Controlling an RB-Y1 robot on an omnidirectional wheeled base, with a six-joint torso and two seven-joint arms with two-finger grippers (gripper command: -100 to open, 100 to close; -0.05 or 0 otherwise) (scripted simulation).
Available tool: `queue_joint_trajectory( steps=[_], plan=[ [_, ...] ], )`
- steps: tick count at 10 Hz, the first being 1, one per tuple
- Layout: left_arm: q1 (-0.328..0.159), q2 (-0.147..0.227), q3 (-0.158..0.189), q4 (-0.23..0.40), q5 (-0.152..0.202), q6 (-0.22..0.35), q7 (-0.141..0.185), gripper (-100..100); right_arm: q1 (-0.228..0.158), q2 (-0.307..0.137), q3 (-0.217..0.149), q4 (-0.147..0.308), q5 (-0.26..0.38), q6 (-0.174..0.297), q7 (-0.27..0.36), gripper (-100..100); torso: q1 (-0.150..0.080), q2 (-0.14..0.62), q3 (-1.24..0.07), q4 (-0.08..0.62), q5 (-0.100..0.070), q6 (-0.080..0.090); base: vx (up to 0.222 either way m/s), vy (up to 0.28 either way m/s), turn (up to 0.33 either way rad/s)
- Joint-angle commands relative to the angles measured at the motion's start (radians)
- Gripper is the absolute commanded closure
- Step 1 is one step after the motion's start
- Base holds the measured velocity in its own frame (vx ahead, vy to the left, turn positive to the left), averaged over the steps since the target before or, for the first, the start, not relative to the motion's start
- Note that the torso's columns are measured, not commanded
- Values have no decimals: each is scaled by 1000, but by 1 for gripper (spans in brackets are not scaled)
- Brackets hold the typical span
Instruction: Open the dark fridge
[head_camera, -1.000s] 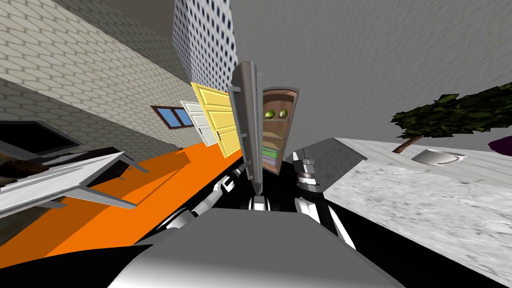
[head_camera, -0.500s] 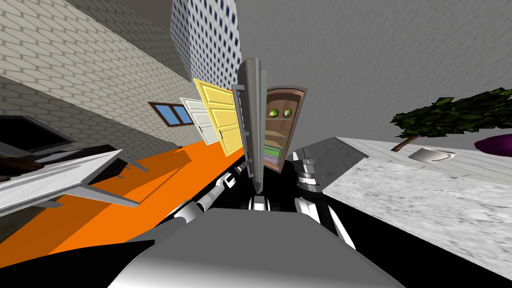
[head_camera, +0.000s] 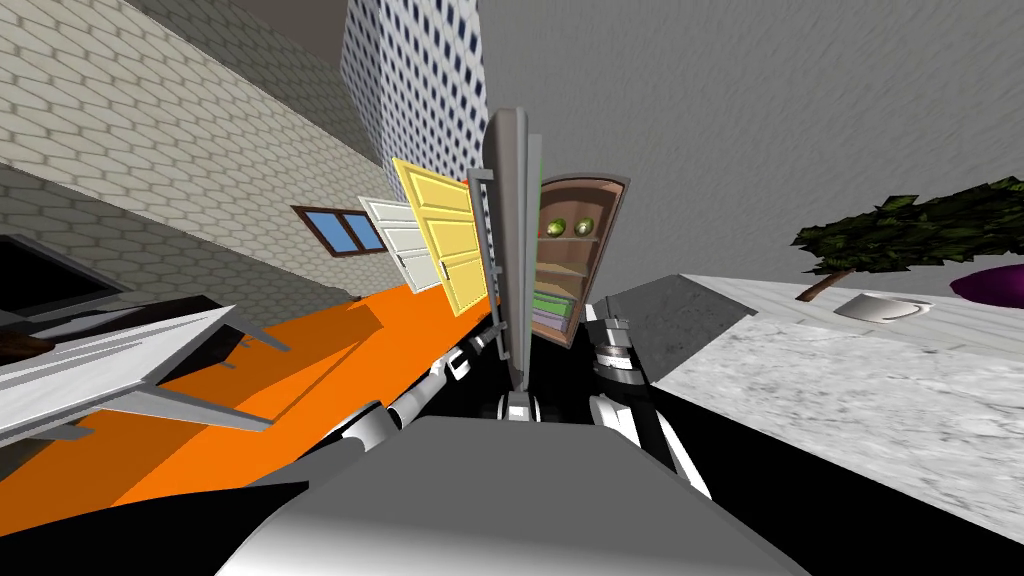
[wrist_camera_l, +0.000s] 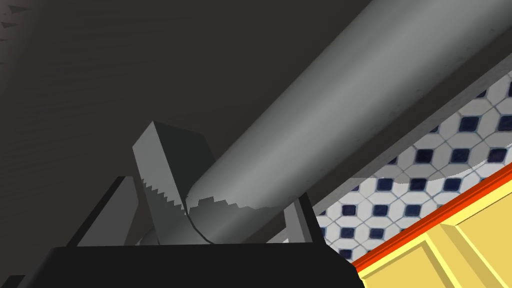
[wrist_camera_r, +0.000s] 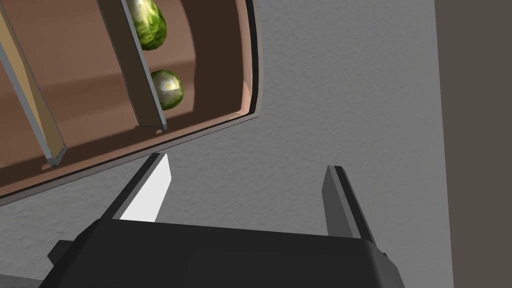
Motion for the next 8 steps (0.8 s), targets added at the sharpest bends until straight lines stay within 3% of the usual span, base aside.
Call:
queue_joint_trajectory(
  steps=[1,3,4,5,7,8],
  plan=[
    [-2,27,-21,-29,1,-12,23,100,0,0,0,0,0,0,0,0,-1,3,2,-1,0,1,41,251,-35],
    [5,58,-63,-60,-4,-37,48,100,0,0,0,0,0,0,0,0,-3,3,1,0,-1,1,89,261,-58],
    [5,58,-63,-60,-4,-37,48,100,0,0,0,0,0,0,0,0,-2,0,0,-1,0,2,68,247,-32],
    [11,58,-28,-45,-58,-75,89,-100,0,0,0,0,0,0,0,0,-3,0,0,-1,0,1,2,62,38],
    [6,61,13,-32,-115,-109,138,-100,0,1,1,0,0,0,0,0,-18,11,7,-1,-4,2,-25,-101,80],
    [1,64,53,-20,-146,-142,167,-100,0,1,1,0,0,0,0,0,-14,15,9,0,-3,2,-6,-119,23]
  ],
)
